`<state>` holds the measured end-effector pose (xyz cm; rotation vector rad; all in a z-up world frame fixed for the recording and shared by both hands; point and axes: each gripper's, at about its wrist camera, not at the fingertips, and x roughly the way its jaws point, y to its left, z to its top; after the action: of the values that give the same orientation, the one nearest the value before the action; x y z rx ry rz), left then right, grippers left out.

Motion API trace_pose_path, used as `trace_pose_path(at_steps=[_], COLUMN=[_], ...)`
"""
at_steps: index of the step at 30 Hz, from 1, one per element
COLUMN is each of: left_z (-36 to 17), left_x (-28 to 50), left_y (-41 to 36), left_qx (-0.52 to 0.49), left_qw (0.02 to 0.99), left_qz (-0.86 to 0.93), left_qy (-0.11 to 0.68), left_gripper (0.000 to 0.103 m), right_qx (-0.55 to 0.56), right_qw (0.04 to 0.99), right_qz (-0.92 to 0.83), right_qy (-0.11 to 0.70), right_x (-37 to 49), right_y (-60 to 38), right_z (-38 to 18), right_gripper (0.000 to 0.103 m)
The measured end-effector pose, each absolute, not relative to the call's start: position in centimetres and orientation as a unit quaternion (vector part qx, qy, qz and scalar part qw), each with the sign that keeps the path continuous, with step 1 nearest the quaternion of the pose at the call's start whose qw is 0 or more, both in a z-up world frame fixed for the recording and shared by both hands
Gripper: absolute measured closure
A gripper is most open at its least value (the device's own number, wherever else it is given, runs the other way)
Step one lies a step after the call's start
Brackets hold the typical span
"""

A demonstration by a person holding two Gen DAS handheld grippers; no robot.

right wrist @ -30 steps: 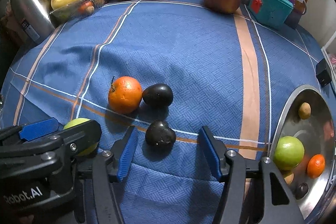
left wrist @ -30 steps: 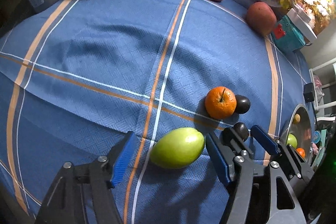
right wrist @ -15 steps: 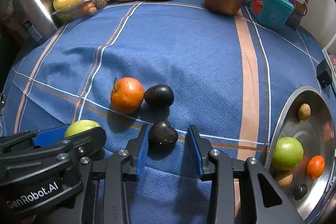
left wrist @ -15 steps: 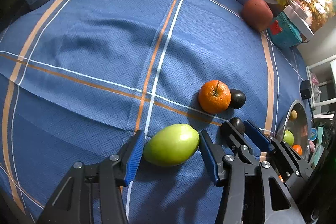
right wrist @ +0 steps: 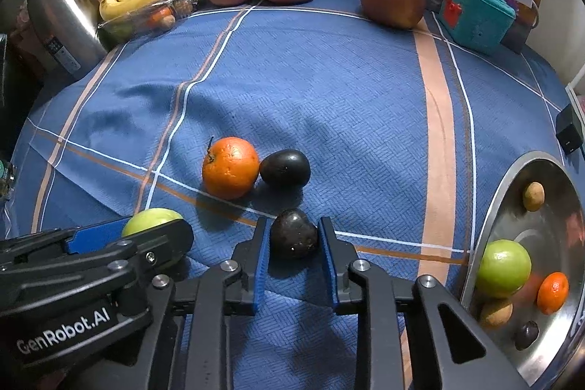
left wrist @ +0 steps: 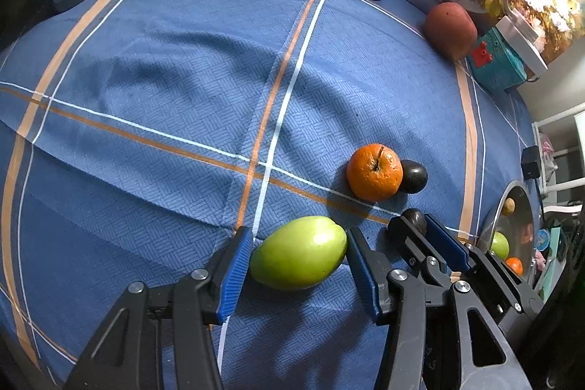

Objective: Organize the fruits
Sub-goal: 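Close the right tool on a black plum while the left tool nears the green apple, then grasp the large green apple with the left tool while the right tool holds the plum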

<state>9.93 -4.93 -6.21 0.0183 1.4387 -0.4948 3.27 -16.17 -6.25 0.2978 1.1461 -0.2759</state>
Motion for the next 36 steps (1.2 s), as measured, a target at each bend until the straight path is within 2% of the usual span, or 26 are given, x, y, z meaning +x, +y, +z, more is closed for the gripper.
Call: trace_pose_path(at_steps=[15,23,36], left_z=[-4.2,-1.2,0.5], left_x=[10.5,10.8,10.6], left_y=[-4.5,-3.9,-4.0], left_qx=[-0.008,-0.017,-0.024], left_qw=[0.740,0.764,0.775], left_qz=[-0.224,-0.230,-0.231], left_qy=[0.634,0.603,0.588], left_gripper=[0.048,0.048,0.048], right_qx=[0.159,0.180,0.179], right_qw=[0.827,0.833,0.838], right_qz=[-0.125,-0.136,-0.154], right_qy=[0.524,0.505,0.492], right_x=[2.6,1.8,0.7], right_y=[-17.1,-17.9,-18.2], right_z=[-4.9,-2.3,0.9], right_gripper=[0.077,0.077,0.077])
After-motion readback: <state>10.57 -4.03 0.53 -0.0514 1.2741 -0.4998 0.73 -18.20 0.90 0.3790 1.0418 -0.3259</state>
